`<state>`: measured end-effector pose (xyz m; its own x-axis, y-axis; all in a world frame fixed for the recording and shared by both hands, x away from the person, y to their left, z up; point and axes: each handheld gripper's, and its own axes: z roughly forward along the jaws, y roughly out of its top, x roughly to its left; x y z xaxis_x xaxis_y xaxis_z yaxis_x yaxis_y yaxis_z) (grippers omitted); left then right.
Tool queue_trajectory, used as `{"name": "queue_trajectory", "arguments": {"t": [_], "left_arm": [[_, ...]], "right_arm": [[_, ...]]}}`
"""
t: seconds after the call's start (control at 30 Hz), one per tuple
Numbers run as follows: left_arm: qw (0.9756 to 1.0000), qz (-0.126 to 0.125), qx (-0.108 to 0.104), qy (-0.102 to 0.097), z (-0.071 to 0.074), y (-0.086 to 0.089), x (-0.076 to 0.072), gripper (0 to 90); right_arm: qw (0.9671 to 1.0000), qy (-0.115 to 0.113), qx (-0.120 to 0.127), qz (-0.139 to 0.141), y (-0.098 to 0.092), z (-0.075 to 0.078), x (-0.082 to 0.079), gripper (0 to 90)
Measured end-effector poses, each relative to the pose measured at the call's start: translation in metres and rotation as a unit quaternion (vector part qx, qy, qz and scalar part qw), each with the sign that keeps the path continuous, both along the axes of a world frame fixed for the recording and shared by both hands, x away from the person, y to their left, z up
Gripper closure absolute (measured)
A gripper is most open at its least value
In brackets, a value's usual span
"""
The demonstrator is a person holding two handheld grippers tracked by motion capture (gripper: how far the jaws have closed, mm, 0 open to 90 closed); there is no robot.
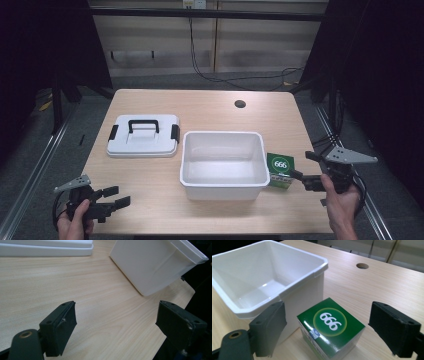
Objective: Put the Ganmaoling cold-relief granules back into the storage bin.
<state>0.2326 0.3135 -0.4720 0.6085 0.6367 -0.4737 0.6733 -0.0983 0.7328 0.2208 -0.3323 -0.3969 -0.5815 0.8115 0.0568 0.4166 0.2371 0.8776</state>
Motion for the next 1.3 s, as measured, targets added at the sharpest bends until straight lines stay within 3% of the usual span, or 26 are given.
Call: {"name": "queue_trajectory", "arguments": {"t": [0.03,0.1,0.2,0.3,0.4,0.63,0.77,0.93,1.1,1.2,1.23,1.3], "left_arm": [[1.0,-0.001,0.001,0.001,0.0,0.0,0.0,16.1],[1.0,-0.001,0.0,0.001,0.0,0.0,0.0,16.1],[1.0,0.002,-0.001,-0.001,0.0,0.0,0.0,16.1],[1.0,0.002,-0.002,0.0,0.0,0.0,0.0,16.1],[1.0,0.0,0.001,0.002,0.0,0.0,0.0,16.1],[1.0,-0.001,0.0,0.003,0.0,-0.001,0.0,16.1],[1.0,-0.001,0.001,0.003,0.0,0.0,0.0,16.1],[1.0,-0.001,0.001,0.002,0.0,0.0,0.0,16.1],[1.0,-0.002,0.0,0.003,0.0,-0.001,0.0,16.1],[1.0,-0.002,0.0,0.003,-0.001,0.0,0.0,16.1],[1.0,-0.002,0.0,0.003,-0.001,-0.001,0.0,16.1],[1.0,-0.002,0.0,0.004,-0.001,-0.001,0.001,16.1]], "right_arm": [[0.9999,0.005,0.003,0.011,-0.001,0.002,0.001,13.5],[0.9998,0.017,-0.007,0.007,-0.001,0.005,0.004,13.8],[0.9978,0.039,-0.05,0.021,-0.001,0.009,0.012,13.7],[0.9949,0.051,-0.071,0.05,-0.002,0.015,0.02,13.8],[0.9887,0.072,-0.11,0.073,0.002,0.02,0.031,13.8],[0.9796,0.098,-0.129,0.118,0.01,0.031,0.049,13.9],[0.969,0.126,-0.155,0.145,0.015,0.034,0.058,13.5],[0.9547,0.132,-0.172,0.204,0.024,0.032,0.066,11.6],[0.9386,0.15,-0.222,0.217,0.032,0.025,0.072,9.4],[0.9338,0.16,-0.222,0.23,0.032,0.02,0.076,9.4],[0.9343,0.162,-0.222,0.227,0.033,0.019,0.077,9.3],[0.93,0.162,-0.229,0.238,0.033,0.016,0.08,9.3]]}}
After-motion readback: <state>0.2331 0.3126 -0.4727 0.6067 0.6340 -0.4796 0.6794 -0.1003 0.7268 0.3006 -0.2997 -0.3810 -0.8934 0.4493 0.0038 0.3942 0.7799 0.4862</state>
